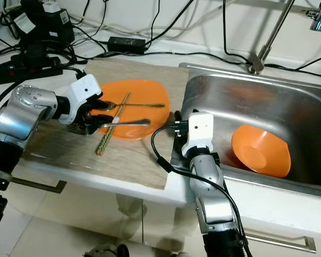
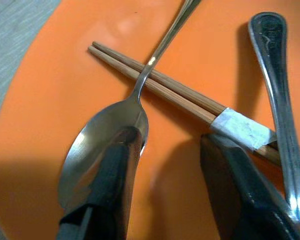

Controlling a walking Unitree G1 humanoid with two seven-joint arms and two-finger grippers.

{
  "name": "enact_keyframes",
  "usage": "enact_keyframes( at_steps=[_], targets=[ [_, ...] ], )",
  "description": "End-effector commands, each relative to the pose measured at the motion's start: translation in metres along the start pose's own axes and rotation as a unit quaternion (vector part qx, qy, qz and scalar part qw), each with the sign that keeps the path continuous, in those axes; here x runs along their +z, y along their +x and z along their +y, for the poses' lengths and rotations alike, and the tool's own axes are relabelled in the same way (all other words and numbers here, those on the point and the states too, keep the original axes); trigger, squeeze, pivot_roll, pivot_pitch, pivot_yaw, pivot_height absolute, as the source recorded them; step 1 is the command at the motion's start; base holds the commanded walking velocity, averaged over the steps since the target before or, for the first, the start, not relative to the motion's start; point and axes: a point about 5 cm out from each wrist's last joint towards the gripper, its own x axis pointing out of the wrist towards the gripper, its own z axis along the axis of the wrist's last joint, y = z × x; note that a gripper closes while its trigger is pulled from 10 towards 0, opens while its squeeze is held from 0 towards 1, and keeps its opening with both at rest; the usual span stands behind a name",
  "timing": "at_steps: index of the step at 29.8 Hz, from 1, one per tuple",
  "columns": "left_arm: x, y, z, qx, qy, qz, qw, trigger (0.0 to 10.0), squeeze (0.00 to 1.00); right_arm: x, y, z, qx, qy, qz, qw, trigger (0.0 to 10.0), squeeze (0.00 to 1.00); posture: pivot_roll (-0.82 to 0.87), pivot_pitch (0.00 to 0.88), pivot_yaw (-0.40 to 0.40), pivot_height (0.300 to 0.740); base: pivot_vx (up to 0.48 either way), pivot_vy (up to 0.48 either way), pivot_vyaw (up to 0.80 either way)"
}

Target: Kitchen organization

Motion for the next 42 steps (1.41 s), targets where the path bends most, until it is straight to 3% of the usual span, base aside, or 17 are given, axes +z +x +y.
enact_keyframes(
  at_steps=[1,3,4,6,12,22,24,27,28,29,30,36,41,42],
  targets=[
    [0.003,-0.001,0.003,0.007,-0.001,-0.012,1.000,0.0,0.20,0.001,-0.001,-0.003,-0.003,-0.003,-0.001,1.000,10.0,0.00,0.06,0.038,-0.025,0.740,0.000,0.000,0.00],
    [0.004,-0.001,0.003,0.005,-0.001,-0.015,1.000,0.0,0.20,0.001,-0.001,-0.003,-0.002,-0.004,-0.001,1.000,10.0,0.00,0.06,0.038,-0.025,0.740,0.000,0.000,0.00],
    [0.004,-0.001,0.003,0.005,-0.001,-0.017,1.000,0.0,0.02,0.001,-0.001,-0.003,-0.002,-0.004,-0.001,1.000,10.0,0.00,0.06,0.036,-0.026,0.740,0.000,0.000,0.00],
    [0.004,0.000,0.003,0.003,-0.004,-0.021,1.000,0.0,0.00,0.000,-0.001,-0.003,-0.001,-0.005,-0.001,1.000,10.0,0.00,0.06,0.034,-0.027,0.740,0.000,0.000,0.00],
    [0.014,-0.003,0.006,0.011,-0.012,-0.048,0.999,0.0,0.00,0.000,-0.001,-0.003,0.000,-0.006,0.000,1.000,10.0,0.00,0.06,0.031,-0.025,0.740,0.000,0.000,0.00],
    [0.044,-0.025,0.019,0.038,-0.022,-0.116,0.992,0.0,0.00,-0.001,-0.002,-0.004,-0.001,-0.008,0.002,1.000,10.0,0.00,0.06,0.029,-0.027,0.740,0.000,0.000,0.00],
    [0.045,-0.026,0.020,0.041,-0.022,-0.118,0.992,0.0,0.00,-0.001,-0.002,-0.004,-0.001,-0.008,0.002,1.000,10.0,0.00,0.06,0.029,-0.027,0.740,0.000,0.000,0.00],
    [0.037,-0.027,0.024,0.068,0.004,-0.074,0.995,0.0,0.00,-0.001,-0.002,-0.004,0.001,-0.007,0.002,1.000,10.0,0.00,0.06,0.032,-0.030,0.740,0.000,0.000,0.00],
    [0.034,-0.026,0.024,0.074,0.003,-0.066,0.995,3.0,0.00,-0.001,-0.002,-0.003,0.002,-0.007,0.002,1.000,10.0,0.00,0.06,0.033,-0.030,0.740,0.000,0.000,0.00],
    [0.031,-0.025,0.024,0.077,0.002,-0.059,0.995,10.0,0.00,-0.001,-0.002,-0.003,0.002,-0.007,0.002,1.000,10.0,0.00,0.06,0.033,-0.030,0.740,0.000,0.000,0.00],
    [0.028,-0.025,0.024,0.079,0.002,-0.055,0.995,10.0,1.00,-0.001,-0.002,-0.003,0.002,-0.007,0.002,1.000,10.0,0.00,0.06,0.034,-0.030,0.740,0.000,0.000,0.00],
    [0.007,-0.025,0.032,0.095,-0.034,-0.017,0.995,10.0,1.00,-0.002,-0.002,-0.002,0.001,-0.005,0.004,1.000,10.0,0.00,0.06,0.040,-0.025,0.740,0.000,0.000,0.00],
    [-0.001,-0.021,0.026,0.080,-0.028,0.001,0.996,10.0,1.00,-0.002,-0.003,-0.003,-0.001,-0.005,0.004,1.000,10.0,0.00,0.06,0.043,-0.026,0.740,0.000,0.000,0.00],
    [-0.001,-0.020,0.026,0.081,-0.029,0.002,0.996,10.0,0.69,-0.002,-0.003,-0.003,-0.001,-0.005,0.004,1.000,10.0,0.00,0.06,0.043,-0.026,0.740,0.000,0.000,0.00]
  ],
)
